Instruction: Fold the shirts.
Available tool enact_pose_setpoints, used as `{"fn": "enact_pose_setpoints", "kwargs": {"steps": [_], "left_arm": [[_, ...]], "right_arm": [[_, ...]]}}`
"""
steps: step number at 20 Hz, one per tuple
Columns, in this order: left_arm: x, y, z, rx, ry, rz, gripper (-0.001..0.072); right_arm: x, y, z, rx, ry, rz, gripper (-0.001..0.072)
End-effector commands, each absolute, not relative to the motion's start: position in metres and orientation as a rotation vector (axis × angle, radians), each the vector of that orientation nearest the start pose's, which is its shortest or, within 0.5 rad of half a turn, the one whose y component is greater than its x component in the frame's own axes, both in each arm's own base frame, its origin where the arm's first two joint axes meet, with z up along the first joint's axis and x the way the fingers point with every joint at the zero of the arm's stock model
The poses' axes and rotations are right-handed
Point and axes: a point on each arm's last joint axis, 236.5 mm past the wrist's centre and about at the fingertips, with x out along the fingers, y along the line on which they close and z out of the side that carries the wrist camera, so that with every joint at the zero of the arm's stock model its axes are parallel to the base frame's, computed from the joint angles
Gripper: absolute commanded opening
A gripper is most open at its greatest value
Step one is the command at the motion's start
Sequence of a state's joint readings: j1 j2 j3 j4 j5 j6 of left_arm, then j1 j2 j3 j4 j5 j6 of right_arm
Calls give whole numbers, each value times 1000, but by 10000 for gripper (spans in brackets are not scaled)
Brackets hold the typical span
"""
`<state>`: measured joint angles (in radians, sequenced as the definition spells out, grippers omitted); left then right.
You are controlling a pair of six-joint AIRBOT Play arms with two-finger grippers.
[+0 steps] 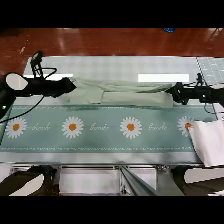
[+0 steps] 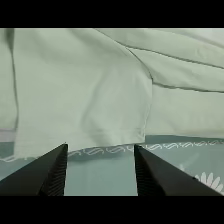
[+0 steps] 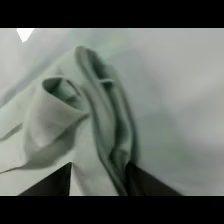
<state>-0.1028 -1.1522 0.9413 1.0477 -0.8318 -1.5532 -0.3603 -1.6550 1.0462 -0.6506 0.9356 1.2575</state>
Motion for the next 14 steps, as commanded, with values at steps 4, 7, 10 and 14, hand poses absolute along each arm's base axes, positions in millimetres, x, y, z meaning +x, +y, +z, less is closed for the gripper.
{"fn": "enact_pose_setpoints", "kwargs": {"steps": [4,7,10,14], "left_arm": [[385,-148,8,-426,1077,-304,73],[391,-176,24,-436,1036,-400,21],[400,-214,32,-399,1009,-473,20],[399,-296,15,-340,1080,-609,20]], "right_arm": [[445,62,-64,797,1245,392,20],[420,60,-13,647,1223,435,20],[378,69,44,543,1141,458,20],[319,79,100,516,995,405,20]]}}
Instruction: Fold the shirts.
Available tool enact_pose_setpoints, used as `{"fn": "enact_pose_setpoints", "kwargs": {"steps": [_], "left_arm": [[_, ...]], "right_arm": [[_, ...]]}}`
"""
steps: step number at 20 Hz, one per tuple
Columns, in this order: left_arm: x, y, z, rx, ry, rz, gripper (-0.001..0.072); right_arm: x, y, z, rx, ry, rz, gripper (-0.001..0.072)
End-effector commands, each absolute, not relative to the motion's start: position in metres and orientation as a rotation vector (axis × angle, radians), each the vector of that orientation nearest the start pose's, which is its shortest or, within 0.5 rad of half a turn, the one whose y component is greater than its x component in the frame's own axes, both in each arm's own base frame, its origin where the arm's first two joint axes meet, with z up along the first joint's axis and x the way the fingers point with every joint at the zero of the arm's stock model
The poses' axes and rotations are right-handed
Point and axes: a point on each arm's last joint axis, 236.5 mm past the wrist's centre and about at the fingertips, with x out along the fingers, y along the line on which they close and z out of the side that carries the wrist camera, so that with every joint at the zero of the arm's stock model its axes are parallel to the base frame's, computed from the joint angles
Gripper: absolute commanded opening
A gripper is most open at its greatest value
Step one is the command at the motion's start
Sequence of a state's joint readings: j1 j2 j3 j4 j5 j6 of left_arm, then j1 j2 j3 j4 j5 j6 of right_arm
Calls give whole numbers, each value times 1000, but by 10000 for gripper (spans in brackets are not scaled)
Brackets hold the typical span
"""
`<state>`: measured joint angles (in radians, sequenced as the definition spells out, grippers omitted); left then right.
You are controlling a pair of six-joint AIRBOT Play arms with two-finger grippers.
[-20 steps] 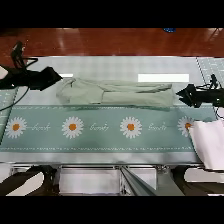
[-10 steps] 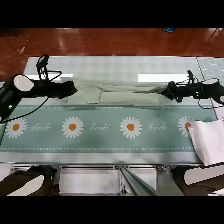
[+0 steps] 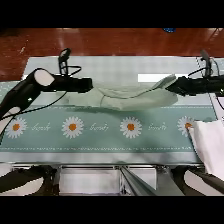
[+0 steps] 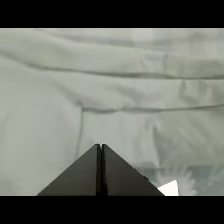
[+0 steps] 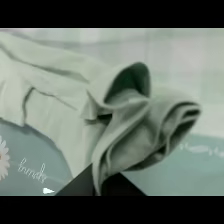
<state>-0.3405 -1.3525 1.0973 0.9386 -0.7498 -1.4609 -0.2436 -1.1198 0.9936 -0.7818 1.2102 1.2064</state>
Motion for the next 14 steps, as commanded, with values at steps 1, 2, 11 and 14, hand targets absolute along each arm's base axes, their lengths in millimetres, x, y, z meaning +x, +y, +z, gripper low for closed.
{"fn": "enact_pose_setpoints", "kwargs": {"steps": [1,2,11,14], "left_arm": [[390,-324,7,-323,1124,-657,20],[379,-349,-2,-318,1177,-689,20],[206,-515,-62,-237,1543,-1082,20],[222,-510,-45,-237,1531,-1112,20]], "right_arm": [[305,82,109,521,967,395,20],[294,85,117,534,940,388,20],[255,103,159,563,829,414,21],[255,101,158,558,830,408,20]]}}
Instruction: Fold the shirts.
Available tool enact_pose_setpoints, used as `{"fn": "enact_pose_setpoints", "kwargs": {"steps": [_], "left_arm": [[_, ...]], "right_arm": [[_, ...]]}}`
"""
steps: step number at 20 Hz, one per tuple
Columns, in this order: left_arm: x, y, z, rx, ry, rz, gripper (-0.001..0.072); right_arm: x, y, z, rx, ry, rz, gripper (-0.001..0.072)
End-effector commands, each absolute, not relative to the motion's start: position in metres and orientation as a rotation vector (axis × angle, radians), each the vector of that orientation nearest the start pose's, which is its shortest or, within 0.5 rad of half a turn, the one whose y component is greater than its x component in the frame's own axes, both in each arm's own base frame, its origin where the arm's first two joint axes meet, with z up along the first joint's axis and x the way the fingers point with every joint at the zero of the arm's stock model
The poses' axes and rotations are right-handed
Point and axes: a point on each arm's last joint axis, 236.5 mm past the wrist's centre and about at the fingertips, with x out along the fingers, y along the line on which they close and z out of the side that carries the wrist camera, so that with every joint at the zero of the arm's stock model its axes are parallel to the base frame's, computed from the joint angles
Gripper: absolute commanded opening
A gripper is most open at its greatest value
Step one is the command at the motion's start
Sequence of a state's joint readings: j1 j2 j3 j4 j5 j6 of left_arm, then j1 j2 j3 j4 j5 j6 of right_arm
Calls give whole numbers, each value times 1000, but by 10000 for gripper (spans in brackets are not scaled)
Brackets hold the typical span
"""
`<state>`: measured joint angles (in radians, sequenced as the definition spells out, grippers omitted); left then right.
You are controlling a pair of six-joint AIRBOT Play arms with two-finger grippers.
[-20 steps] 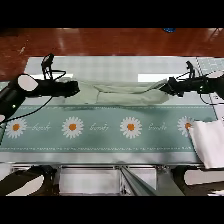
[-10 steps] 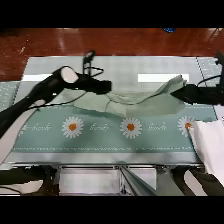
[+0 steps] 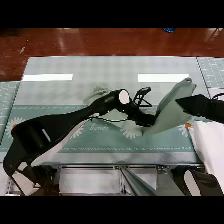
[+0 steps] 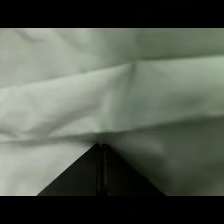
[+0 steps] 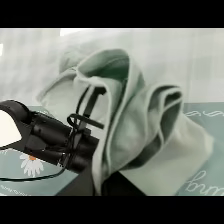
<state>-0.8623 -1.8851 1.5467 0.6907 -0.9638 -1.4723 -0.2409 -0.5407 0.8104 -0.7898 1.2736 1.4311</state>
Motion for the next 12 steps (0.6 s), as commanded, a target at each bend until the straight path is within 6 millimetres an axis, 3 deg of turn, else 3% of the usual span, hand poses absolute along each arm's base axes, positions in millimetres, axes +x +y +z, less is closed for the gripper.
{"fn": "enact_pose_setpoints", "kwargs": {"steps": [1,3,5,7,8,10,12], "left_arm": [[242,-504,-37,-269,1508,-1093,20],[293,-479,-19,-366,1463,-1009,20],[346,-441,9,-449,1381,-939,20],[389,-384,41,-455,1298,-868,20],[406,-345,58,-425,1256,-819,20],[423,-271,98,-363,1176,-704,20],[422,-208,145,-304,1042,-591,20]], "right_arm": [[256,101,159,559,826,406,20],[259,101,161,567,814,407,21],[262,108,166,603,808,439,20],[269,124,170,598,792,532,20],[274,136,168,599,804,570,20],[287,166,158,590,845,637,20],[309,205,149,581,871,692,20]]}}
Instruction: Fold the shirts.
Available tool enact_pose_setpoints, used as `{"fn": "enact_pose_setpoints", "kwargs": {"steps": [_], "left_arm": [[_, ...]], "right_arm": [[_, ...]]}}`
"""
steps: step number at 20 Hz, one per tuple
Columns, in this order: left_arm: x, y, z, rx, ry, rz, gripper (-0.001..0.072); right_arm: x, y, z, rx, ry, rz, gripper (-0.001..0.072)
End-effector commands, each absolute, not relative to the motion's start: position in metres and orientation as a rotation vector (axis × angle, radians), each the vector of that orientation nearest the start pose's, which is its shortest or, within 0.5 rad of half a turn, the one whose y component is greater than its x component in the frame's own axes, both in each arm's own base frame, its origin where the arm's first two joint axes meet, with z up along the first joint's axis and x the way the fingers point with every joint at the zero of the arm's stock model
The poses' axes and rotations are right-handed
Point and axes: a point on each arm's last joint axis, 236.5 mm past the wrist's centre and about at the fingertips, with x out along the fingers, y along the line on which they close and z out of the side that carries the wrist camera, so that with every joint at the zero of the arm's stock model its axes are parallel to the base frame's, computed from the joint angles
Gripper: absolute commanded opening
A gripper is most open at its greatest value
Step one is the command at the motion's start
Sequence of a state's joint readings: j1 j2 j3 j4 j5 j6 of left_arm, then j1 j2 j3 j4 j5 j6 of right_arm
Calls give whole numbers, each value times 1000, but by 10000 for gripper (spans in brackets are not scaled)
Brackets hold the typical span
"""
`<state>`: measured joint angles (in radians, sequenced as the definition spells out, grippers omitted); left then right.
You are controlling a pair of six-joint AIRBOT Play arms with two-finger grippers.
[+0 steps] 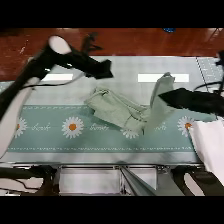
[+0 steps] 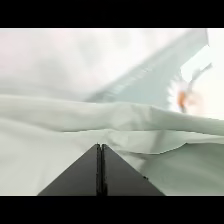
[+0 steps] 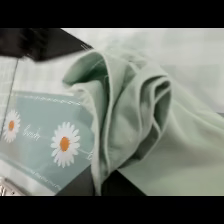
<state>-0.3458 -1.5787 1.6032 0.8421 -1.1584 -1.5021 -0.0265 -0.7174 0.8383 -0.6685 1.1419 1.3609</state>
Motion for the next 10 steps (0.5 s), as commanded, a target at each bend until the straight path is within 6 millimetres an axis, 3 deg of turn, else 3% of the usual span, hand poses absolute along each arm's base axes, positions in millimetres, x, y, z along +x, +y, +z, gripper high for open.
{"fn": "enact_pose_setpoints", "kwargs": {"steps": [1,3,5,7,10], "left_arm": [[411,-184,165,-276,984,-543,20],[373,-154,195,-232,890,-488,20],[326,-145,207,-230,821,-485,20],[288,-142,198,-269,814,-483,20],[253,-137,160,-338,858,-446,20]], "right_arm": [[323,226,142,573,882,710,21],[346,269,122,552,939,749,21],[361,312,96,523,1020,795,21],[372,348,68,499,1086,830,21],[383,385,30,503,1162,852,21]]}}
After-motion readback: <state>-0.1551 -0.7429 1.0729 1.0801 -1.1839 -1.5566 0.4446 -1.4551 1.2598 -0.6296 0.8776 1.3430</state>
